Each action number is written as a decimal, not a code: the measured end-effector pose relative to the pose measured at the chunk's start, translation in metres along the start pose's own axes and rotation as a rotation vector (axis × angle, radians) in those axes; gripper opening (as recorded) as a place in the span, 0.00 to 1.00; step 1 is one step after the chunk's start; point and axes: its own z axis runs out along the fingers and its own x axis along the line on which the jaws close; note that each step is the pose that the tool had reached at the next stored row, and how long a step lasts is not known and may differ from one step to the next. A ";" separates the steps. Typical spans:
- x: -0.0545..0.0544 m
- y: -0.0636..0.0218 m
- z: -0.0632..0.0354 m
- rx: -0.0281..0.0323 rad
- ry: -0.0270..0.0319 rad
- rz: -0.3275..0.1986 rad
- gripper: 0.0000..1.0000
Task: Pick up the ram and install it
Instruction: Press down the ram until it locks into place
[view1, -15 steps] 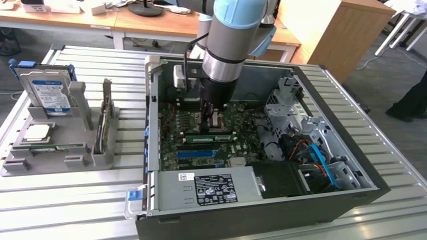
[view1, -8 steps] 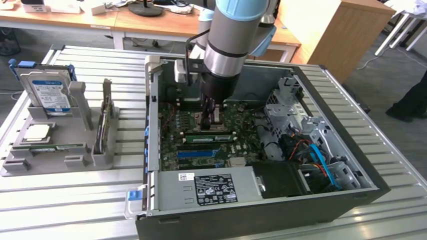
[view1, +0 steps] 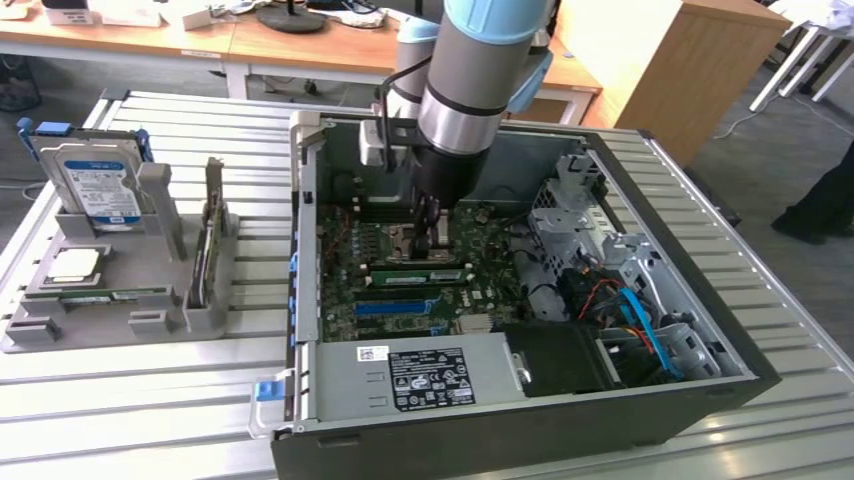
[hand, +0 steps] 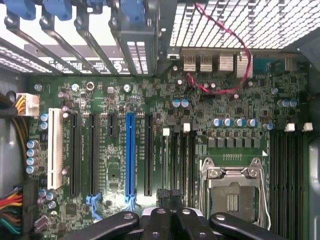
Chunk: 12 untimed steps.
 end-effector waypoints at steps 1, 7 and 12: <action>0.000 -0.0015 -0.0001 0.0000 0.0001 0.000 0.11; 0.000 -0.0069 -0.0002 0.0000 0.0000 0.000 0.11; 0.000 -0.0106 -0.0003 0.0000 0.0000 0.000 0.11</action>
